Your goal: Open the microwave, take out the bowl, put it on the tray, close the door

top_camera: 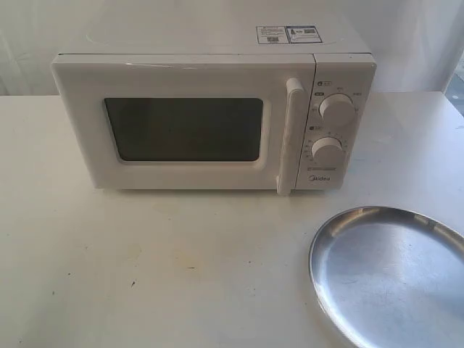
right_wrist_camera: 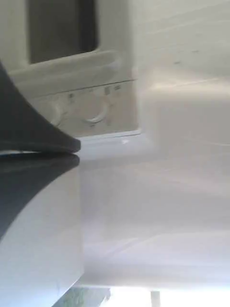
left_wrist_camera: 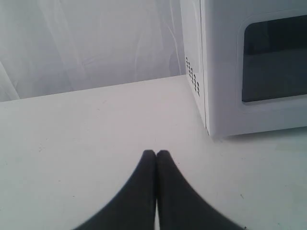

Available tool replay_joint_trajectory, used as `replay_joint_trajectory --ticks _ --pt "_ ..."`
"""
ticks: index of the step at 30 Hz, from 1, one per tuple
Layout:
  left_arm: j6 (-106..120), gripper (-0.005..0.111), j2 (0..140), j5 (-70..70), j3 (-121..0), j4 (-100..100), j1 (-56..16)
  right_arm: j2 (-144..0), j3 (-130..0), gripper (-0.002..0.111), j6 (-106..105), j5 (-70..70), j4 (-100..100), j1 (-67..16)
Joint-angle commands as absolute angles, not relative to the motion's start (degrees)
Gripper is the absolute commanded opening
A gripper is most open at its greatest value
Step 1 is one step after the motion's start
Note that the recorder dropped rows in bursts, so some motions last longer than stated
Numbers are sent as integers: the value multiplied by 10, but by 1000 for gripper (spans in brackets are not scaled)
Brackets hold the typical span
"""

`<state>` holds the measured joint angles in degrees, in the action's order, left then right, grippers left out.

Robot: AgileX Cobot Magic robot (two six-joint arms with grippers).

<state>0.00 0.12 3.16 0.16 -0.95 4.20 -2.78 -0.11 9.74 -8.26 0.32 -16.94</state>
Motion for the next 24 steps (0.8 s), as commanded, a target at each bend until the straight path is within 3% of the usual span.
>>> replay_joint_trajectory --ticks 1,9,24 --pt "0 0 0 35 0 -5 40 -29 0 0 253 -162 4 -165" --pt "0 0 0 35 0 -5 40 -29 0 0 272 -104 4 -165" --pt "0 0 0 35 0 -5 40 -29 0 0 284 -120 4 -165"
